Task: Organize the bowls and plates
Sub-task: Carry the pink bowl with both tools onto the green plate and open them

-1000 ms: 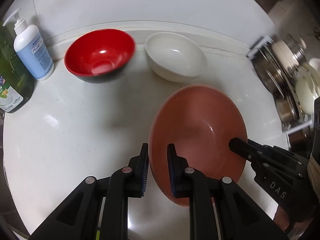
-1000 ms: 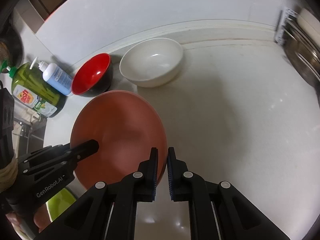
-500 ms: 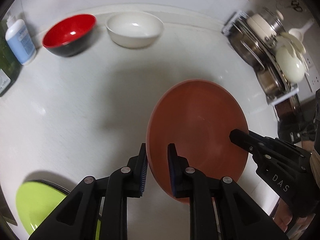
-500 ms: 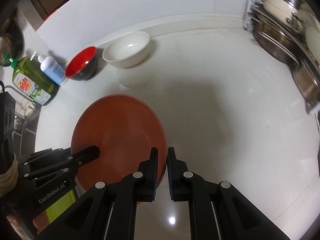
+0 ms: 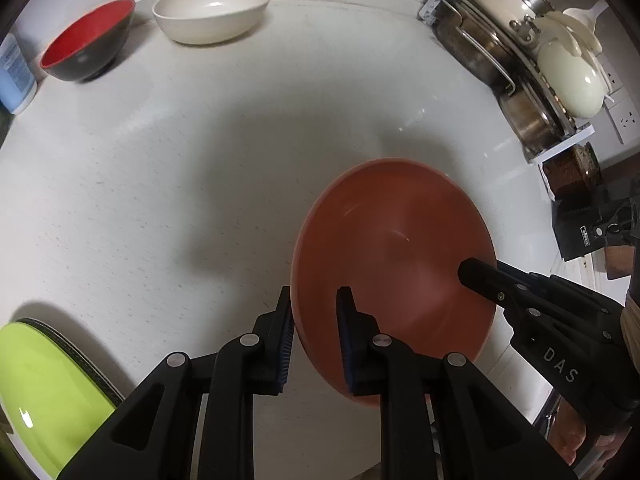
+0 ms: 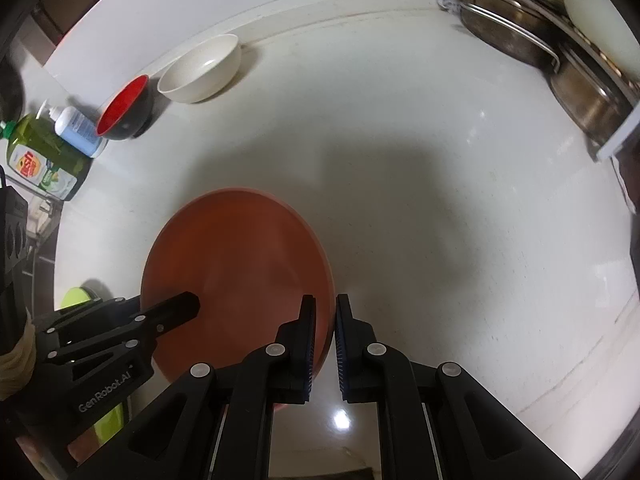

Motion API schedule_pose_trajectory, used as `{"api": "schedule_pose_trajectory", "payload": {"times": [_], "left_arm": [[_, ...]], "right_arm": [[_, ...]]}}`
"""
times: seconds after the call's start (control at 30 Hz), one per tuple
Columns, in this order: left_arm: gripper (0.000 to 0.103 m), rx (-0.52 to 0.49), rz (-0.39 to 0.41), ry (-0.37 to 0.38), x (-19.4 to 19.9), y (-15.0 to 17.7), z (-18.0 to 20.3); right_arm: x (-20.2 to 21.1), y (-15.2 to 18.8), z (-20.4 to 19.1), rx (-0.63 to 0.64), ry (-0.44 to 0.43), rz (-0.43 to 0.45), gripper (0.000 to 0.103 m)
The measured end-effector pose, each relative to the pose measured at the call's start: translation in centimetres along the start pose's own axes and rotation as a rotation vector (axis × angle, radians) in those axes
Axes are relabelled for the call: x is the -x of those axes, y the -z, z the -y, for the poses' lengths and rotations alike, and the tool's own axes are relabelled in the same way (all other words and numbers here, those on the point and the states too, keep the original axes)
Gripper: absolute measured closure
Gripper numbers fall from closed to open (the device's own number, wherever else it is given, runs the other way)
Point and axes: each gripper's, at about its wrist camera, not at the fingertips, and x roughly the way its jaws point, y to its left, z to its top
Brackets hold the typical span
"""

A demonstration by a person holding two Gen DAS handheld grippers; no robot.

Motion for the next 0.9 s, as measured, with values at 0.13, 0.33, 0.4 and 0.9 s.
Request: {"api": "schedule_pose_trajectory", "payload": {"times": [0.13, 0.33, 0.4, 0.9], "left_arm": [[0.081, 0.000, -0.015, 0.001, -0.5, 0.2, 0.3], [0.079, 0.001, -0.027, -0.002, -0.9, 0.2, 0.6], [0.078, 0.005, -0.037, 0.001, -1.1, 0.1, 0.5], [0.055, 0.010, 0.006, -0.031, -0.6, -0.5, -0.4]], "right_arm": [[-0.2, 0.3, 0.8, -0.008, -0.003, -0.011, 0.092], [-0.7, 0.5, 1.3, -0.014, -0.008, -0.029, 0.092], [-0.8, 0.5, 1.4, -0.013, -0.009, -0.032, 0.092], [-1.2, 0.6, 1.4, 0.018, 0.016, -0.027, 0.073]]}}
